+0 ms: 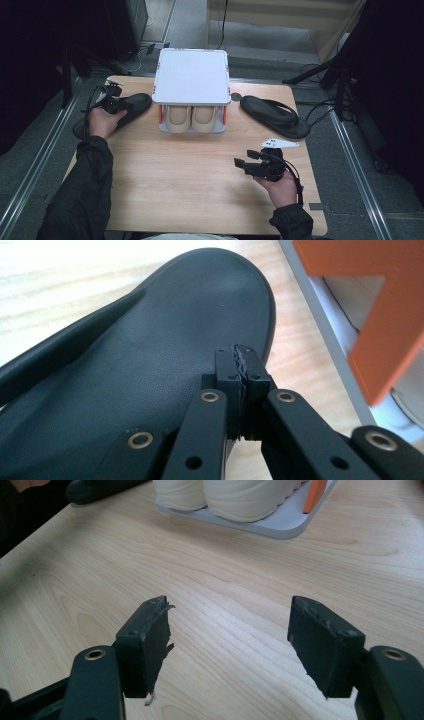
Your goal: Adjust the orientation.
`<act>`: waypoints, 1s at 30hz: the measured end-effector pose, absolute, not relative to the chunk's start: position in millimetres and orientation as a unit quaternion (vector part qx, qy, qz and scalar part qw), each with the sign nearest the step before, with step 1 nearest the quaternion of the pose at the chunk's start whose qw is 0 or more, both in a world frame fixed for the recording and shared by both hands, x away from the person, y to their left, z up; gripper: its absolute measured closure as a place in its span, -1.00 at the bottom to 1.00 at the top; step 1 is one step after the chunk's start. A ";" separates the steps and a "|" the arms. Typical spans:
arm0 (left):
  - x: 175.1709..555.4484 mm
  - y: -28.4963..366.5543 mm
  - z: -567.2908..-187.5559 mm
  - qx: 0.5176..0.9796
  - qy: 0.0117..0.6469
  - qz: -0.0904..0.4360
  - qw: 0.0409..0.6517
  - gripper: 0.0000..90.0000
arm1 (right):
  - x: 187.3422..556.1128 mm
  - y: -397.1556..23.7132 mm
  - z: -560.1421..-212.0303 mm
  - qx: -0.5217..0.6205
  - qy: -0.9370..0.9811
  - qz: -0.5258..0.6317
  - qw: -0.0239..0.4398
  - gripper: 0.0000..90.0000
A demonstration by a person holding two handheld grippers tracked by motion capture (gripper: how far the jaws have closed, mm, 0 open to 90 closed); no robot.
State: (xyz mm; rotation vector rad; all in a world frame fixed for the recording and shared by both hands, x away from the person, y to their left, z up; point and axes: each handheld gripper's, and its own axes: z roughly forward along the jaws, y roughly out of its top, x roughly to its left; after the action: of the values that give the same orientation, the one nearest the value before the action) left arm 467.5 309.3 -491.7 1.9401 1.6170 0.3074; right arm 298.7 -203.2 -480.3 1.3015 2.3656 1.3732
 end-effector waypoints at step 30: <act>381.1 296.9 -490.4 0.762 0.565 0.087 0.304 0.95 | 321.3 -190.0 -475.8 0.402 0.788 0.465 0.046 -0.23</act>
State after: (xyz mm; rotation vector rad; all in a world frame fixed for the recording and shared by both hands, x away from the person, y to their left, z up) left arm 381.1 296.9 -490.4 2.0193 1.4959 0.2308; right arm 321.3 -190.0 -475.8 1.2271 2.4038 1.4181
